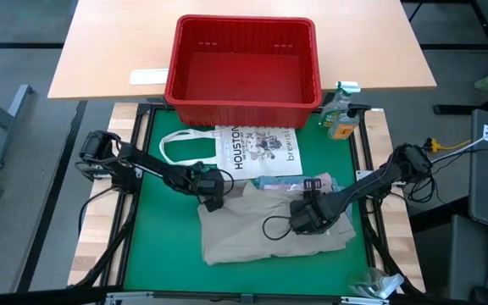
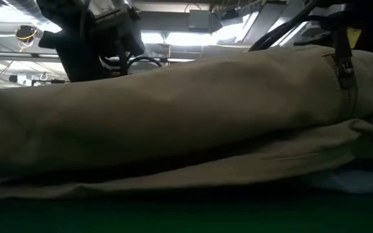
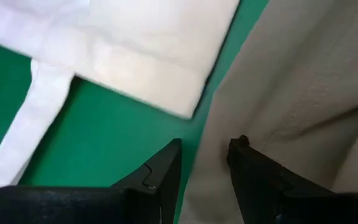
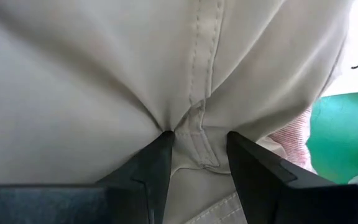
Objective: Fold Laundry from Bin
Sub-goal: Fold the light brown shorts from the red laundry basket
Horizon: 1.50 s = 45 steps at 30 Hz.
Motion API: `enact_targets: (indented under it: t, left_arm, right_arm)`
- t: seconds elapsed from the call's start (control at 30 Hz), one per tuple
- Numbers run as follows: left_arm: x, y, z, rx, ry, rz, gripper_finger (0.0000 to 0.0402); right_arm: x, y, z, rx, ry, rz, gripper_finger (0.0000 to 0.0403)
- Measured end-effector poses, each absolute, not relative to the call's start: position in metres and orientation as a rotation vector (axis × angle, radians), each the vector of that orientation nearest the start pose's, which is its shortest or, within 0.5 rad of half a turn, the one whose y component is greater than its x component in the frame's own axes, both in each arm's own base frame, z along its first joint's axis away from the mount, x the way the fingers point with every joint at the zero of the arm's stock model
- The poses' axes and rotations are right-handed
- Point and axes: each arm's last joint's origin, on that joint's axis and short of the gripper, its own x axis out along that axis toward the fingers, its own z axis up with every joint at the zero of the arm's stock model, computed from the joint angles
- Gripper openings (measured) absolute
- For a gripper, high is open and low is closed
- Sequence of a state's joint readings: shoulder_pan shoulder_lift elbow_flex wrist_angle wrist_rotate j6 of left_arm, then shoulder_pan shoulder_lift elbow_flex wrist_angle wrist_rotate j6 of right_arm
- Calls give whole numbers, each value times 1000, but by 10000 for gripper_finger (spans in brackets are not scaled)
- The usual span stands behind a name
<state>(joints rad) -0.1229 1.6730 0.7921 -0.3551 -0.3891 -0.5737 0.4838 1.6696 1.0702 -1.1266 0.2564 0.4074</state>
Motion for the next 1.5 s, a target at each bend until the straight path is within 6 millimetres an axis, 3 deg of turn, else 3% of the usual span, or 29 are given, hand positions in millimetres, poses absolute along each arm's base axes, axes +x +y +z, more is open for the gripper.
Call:
enact_targets:
  t: [0.1,0.33,0.5,0.67,0.93,1.3,1.4,1.5]
  left_arm:
    - [275,-23,135,-203,1094,532,128]
    - [258,-24,186,-294,1019,430,128]
    - [249,-30,203,-403,996,339,128]
    - [248,-38,199,-496,1002,362,128]
    - [242,-41,168,-648,1029,480,128]
    - [249,-44,140,-768,983,461,124]
    - [250,-44,140,-765,972,466,96]
    - [250,-43,141,-750,961,479,39]
  right_arm:
    - [240,118,183,-307,1584,-166,160]
    - [240,118,183,-309,1586,-167,160]
    - [240,118,183,-309,1586,-167,160]
    - [240,118,182,-309,1586,-167,160]
    - [240,118,182,-308,1585,-167,160]
    - [241,118,182,-307,1580,-166,160]
    - [241,118,182,-306,1579,-165,160]
    - [241,118,182,-305,1578,-165,160]
